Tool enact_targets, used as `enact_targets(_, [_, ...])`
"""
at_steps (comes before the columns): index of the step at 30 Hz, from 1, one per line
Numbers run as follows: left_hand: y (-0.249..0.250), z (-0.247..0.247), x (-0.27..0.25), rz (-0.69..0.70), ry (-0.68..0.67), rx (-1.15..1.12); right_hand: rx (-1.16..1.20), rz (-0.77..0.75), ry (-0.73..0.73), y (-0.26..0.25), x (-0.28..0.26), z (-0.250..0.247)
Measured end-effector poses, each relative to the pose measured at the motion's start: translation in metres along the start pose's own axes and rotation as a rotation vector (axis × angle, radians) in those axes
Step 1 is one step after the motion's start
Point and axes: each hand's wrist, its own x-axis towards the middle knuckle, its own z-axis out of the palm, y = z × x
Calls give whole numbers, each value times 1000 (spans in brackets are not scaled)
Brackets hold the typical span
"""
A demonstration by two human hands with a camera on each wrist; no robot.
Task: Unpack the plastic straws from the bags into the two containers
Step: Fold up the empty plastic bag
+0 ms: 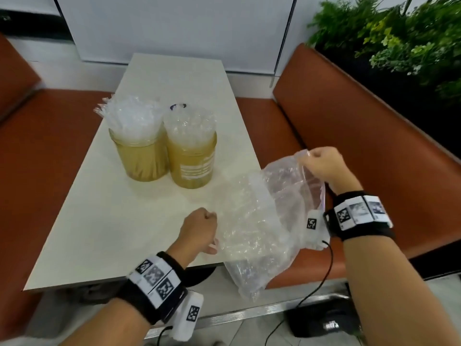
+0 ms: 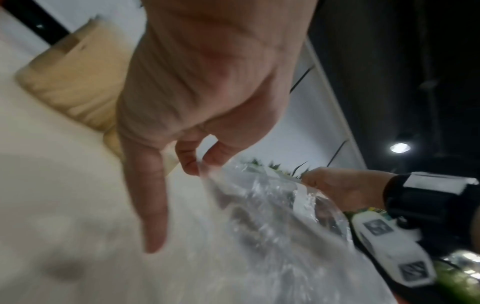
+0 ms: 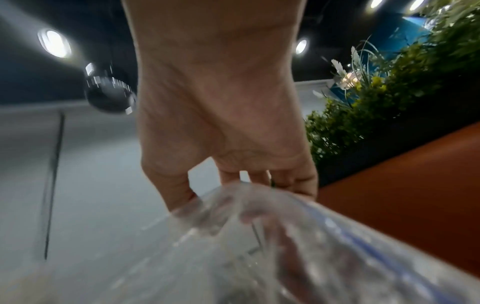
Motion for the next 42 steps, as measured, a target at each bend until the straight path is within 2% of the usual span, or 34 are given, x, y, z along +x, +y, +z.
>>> enact_targets(3, [-16, 16, 26, -81, 23, 169, -182, 22, -194, 49, 13, 35])
enact_targets(5, [-20, 22, 35, -93, 35, 171, -186, 99, -370, 71, 13, 61])
enact_targets(7, [-15, 25, 36, -72, 69, 159, -116, 168, -474, 83, 9, 86])
enact_targets(9, [-10, 25, 37, -74, 56, 45, -98, 168, -460, 91, 5, 106])
enact_targets(12, [-7, 16, 42, -88, -41, -92, -94, 57, -275, 90, -2, 117])
enact_targets(15, [-10, 2, 46, -45, -30, -99, 121, 30, -210, 78, -11, 109])
enact_targets(18, [-14, -21, 45, 23, 89, -175, 352, -63, -392, 63, -19, 82])
enact_targets(21, [-6, -49, 27, 165, 167, -277, 566, -173, -545, 49, -34, 61])
enact_targets(23, [2, -67, 7, 245, 113, -329, 621, -221, -558, 40, -45, 60])
enact_targets(25, [6, -85, -13, 286, 6, -239, 707, -237, -506, 30, -53, 68])
enact_targets(28, [3, -110, -40, 309, -151, -137, 868, -135, -423, 13, -61, 81])
enact_targets(30, [-3, -123, -47, 356, -119, -152, 961, -111, -548, 5, -63, 85])
enact_targets(33, [-10, -137, -52, 416, -29, -212, 910, -109, -930, -3, -72, 91])
enact_targets(34, [-13, -142, -51, 426, -2, -225, 866, -110, -1007, -3, -73, 98])
enact_targets(35, [-16, -147, -48, 440, 26, -235, 841, -122, -1035, -6, -76, 106])
enact_targets(37, [-22, -163, -43, 463, 20, -267, 830, -174, -986, -11, -71, 121])
enact_targets(40, [-25, -189, -42, 466, -115, -314, 856, -413, -942, -22, -58, 138])
enact_targets(42, [-19, -203, -43, 374, -216, -417, 893, -514, -974, -35, -57, 141])
